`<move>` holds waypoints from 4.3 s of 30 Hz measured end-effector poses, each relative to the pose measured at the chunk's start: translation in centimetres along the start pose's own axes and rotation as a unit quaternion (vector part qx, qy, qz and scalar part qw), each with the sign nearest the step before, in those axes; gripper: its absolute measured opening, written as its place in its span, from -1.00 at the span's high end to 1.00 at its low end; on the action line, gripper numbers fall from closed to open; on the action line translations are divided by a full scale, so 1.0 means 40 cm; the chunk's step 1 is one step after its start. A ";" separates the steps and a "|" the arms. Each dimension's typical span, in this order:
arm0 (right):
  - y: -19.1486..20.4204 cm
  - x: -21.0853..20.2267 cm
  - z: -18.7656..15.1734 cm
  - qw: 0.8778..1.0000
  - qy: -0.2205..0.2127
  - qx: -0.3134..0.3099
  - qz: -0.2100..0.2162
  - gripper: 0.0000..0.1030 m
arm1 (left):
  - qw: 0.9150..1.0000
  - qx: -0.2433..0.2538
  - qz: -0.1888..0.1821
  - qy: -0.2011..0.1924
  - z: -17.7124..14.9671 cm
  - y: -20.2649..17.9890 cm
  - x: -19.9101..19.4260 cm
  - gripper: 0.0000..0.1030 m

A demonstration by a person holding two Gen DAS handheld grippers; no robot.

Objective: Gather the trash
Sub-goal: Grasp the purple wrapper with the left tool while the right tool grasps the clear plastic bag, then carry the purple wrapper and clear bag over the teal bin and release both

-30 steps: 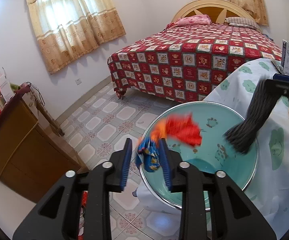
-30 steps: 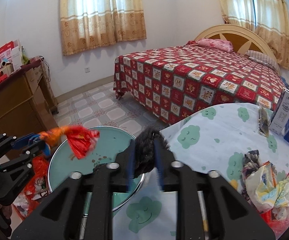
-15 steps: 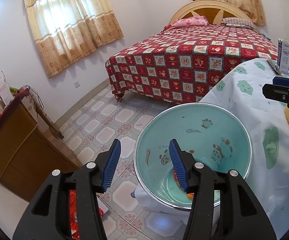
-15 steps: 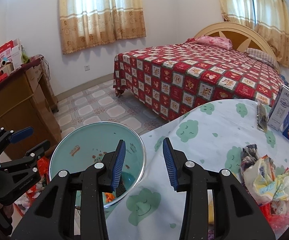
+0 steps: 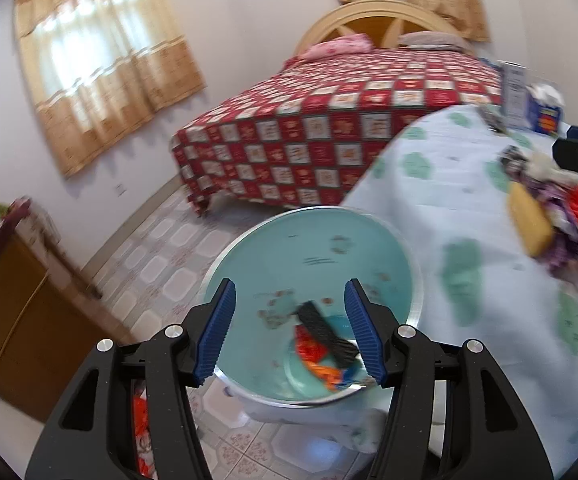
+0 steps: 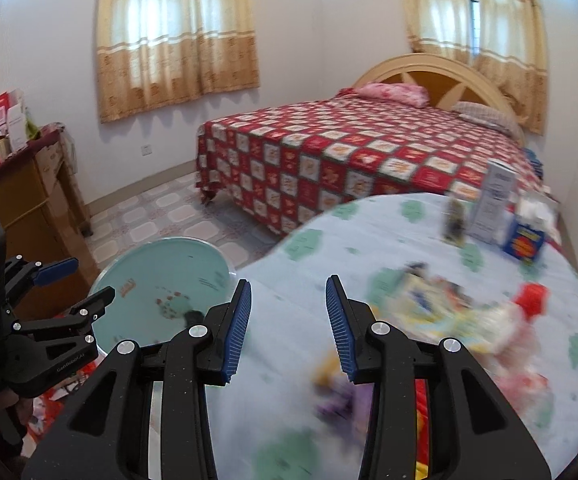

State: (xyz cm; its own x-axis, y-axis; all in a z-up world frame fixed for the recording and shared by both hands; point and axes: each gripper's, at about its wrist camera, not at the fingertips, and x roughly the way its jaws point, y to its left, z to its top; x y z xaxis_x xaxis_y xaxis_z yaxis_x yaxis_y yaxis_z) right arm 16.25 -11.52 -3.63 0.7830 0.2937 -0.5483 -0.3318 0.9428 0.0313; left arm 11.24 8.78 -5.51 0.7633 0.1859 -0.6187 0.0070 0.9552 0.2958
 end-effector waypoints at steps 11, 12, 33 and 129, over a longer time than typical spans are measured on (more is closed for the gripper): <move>-0.236 -0.168 -0.177 0.991 0.016 0.082 -0.103 0.22 | 0.995 0.060 -0.079 -0.014 -0.004 -0.229 -0.062 -0.13; -0.260 -0.178 -0.197 0.989 0.019 0.092 -0.110 0.22 | 0.994 0.061 -0.084 -0.015 -0.002 -0.240 -0.065 -0.13; -0.440 -0.217 -0.316 0.975 0.025 0.168 -0.146 0.19 | 0.984 0.067 -0.162 0.011 0.074 -0.449 -0.013 0.17; 0.010 0.088 0.033 1.000 0.007 -0.006 0.029 0.95 | 0.999 -0.040 -0.022 -0.009 0.013 0.118 0.025 0.96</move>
State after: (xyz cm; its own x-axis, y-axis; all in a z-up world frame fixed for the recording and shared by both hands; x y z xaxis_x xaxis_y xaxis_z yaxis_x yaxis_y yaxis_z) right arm 19.58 -9.90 -4.46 0.7555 0.3450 -0.5569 -0.3818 0.9227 0.0537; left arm 12.36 13.36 -4.34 0.7745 0.1394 -0.6170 -0.0093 0.9778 0.2093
